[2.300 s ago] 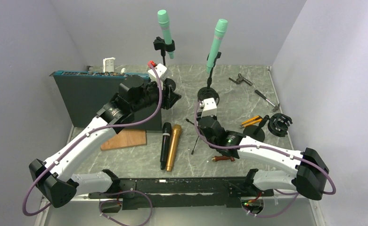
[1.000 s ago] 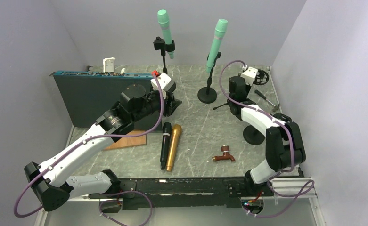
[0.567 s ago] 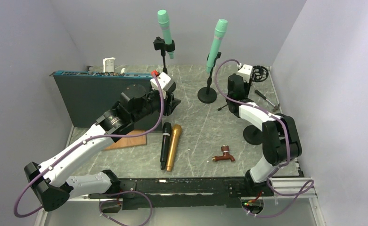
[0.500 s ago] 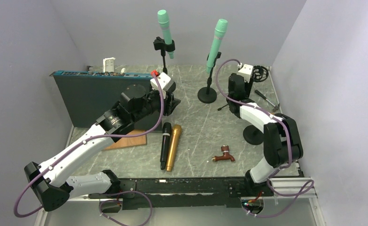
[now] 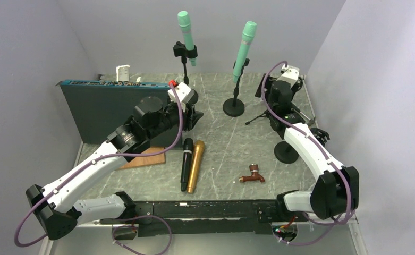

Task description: Remove the microphone from the stand

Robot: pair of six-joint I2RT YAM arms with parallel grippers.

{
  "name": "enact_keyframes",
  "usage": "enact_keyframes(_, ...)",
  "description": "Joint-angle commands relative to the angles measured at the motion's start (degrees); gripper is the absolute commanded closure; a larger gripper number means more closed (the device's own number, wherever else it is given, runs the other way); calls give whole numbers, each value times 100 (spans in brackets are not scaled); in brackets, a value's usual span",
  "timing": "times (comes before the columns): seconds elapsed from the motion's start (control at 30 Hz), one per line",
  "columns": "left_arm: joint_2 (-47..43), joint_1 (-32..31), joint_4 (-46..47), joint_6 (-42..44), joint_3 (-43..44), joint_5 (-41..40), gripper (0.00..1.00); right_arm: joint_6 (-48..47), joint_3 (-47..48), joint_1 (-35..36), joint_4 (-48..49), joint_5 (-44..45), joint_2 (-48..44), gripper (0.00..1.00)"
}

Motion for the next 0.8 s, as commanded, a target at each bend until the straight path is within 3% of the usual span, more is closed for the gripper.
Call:
enact_keyframes(0.0, -180, -22, 268, -42, 20, 179, 51, 458, 458, 92, -259, -630, -329, 8)
enact_keyframes(0.07, -168, -33, 322, -26, -25, 115, 50, 507, 654, 200, -298, -808, -331, 0)
enact_keyframes(0.4, -85, -33, 257, -47, 25, 127, 51, 295, 1807, 1009, -219, -468, 237, 0)
enact_keyframes(0.77, -93, -29, 202, 11, 55, -17, 50, 228, 4309, 1594, -1857, 1493, 2203, 4)
